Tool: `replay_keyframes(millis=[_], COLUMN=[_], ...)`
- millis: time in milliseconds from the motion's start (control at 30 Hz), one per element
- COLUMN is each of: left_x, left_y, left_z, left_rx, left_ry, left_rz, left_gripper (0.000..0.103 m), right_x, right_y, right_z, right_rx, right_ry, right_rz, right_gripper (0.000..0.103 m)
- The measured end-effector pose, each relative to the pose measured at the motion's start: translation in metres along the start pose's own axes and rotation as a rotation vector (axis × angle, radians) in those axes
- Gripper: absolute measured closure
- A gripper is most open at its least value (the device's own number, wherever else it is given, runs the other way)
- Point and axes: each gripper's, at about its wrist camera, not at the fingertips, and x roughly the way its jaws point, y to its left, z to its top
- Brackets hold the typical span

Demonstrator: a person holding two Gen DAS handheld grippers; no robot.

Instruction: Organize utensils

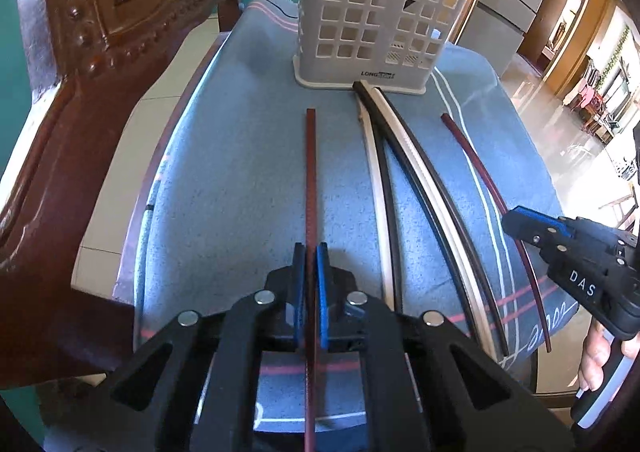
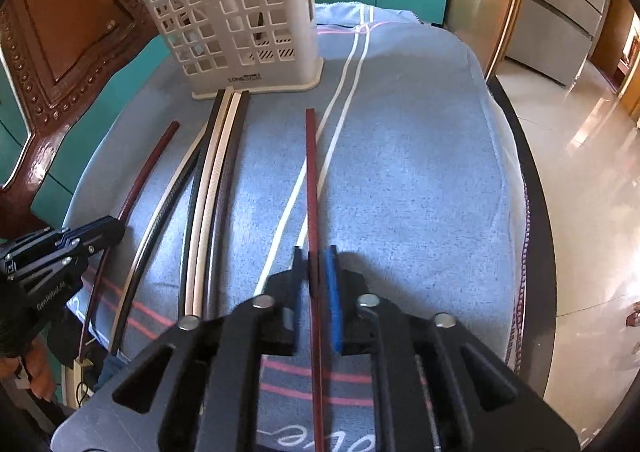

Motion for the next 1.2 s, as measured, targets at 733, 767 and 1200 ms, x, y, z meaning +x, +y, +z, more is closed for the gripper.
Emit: replay_keyframes(millis=[733, 767, 1200], left_x=[0.009, 0.009, 0.009], left_y=[-0.015, -0.015, -0.015], left_z=[0.015, 0.016, 0.012], left_rx=[0.068, 0.069, 0.063], left_ry=[0.012, 0.011, 0.004], left_rz=[0.045, 0.047, 0.041], left_gripper=[0.088, 0.088, 0.088], right_x=[0.037, 0.038, 0.026], right_y=[0.010, 0.011, -0.001], right_z=[0.043, 0.044, 0.023], right_rx=[-0.073, -0.076, -0.029], right_ry=[-0.055, -0.056, -0.006], right_rz=[-0.080, -0.082, -0.017], right_gripper=[0.064, 0.064, 0.096])
